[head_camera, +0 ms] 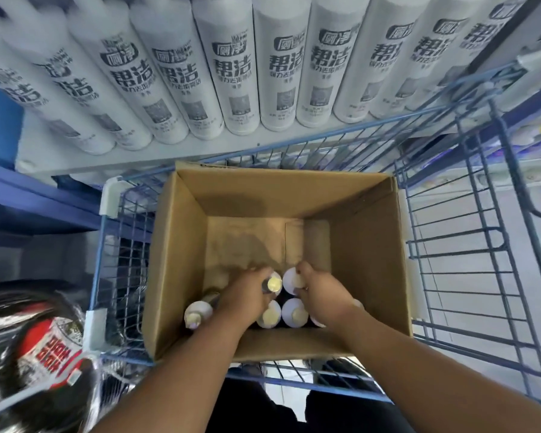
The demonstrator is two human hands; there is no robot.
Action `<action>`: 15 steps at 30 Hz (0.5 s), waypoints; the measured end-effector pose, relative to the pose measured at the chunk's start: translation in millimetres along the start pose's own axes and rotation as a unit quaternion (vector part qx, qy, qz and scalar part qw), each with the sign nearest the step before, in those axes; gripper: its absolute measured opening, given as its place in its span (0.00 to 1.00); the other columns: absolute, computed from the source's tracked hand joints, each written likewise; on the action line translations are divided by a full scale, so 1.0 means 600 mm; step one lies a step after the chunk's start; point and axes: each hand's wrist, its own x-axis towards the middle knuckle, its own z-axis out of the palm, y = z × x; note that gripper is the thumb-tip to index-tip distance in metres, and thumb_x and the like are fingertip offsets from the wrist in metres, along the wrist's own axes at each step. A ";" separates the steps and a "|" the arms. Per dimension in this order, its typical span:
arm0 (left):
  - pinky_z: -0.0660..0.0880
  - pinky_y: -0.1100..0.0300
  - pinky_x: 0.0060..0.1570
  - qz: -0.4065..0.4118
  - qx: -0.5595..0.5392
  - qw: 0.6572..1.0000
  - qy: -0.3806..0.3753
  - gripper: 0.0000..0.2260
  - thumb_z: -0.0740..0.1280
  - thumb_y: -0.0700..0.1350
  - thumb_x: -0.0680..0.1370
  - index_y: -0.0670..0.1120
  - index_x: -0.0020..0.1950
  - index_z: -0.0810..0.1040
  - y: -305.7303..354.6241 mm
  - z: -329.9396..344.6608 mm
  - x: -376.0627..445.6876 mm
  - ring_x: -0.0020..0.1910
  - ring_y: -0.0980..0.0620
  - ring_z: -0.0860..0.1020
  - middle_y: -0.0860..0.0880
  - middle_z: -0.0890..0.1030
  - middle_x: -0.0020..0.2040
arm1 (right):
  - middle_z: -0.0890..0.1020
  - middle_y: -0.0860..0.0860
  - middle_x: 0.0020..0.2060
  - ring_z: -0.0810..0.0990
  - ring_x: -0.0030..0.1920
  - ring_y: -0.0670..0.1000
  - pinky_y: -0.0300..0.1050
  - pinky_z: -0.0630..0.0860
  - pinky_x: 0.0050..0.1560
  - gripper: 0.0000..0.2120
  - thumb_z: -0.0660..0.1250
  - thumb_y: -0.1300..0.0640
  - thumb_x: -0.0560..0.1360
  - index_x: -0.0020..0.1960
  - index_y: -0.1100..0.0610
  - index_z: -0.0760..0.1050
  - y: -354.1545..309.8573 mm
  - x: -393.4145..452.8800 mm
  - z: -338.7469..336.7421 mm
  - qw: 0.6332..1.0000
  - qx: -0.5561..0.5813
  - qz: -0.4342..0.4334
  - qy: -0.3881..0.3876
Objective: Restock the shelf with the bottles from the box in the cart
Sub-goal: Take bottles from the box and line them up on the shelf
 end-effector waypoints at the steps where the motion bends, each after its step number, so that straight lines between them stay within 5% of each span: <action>1: 0.74 0.57 0.54 -0.003 -0.009 1.000 0.008 0.19 0.71 0.49 0.77 0.55 0.67 0.75 0.001 0.003 0.002 0.59 0.49 0.77 0.50 0.79 0.63 | 0.77 0.58 0.58 0.78 0.51 0.59 0.46 0.68 0.42 0.17 0.58 0.58 0.80 0.68 0.55 0.63 -0.001 -0.001 -0.002 1.000 0.006 -0.003 0.008; 10: 0.68 0.60 0.43 -0.018 -0.130 0.989 0.072 0.10 0.72 0.47 0.76 0.53 0.56 0.77 0.007 -0.012 -0.011 0.49 0.52 0.77 0.54 0.80 0.49 | 0.77 0.55 0.52 0.73 0.42 0.53 0.44 0.68 0.39 0.08 0.60 0.60 0.79 0.58 0.55 0.67 -0.004 -0.023 -0.024 0.995 0.052 -0.060 0.060; 15: 0.70 0.61 0.53 -0.037 -0.215 0.968 0.126 0.11 0.72 0.48 0.77 0.55 0.57 0.76 0.033 -0.069 -0.066 0.59 0.57 0.74 0.59 0.78 0.61 | 0.74 0.50 0.50 0.72 0.42 0.49 0.43 0.65 0.40 0.09 0.65 0.59 0.77 0.57 0.53 0.71 -0.037 -0.059 -0.084 0.984 0.102 -0.089 0.118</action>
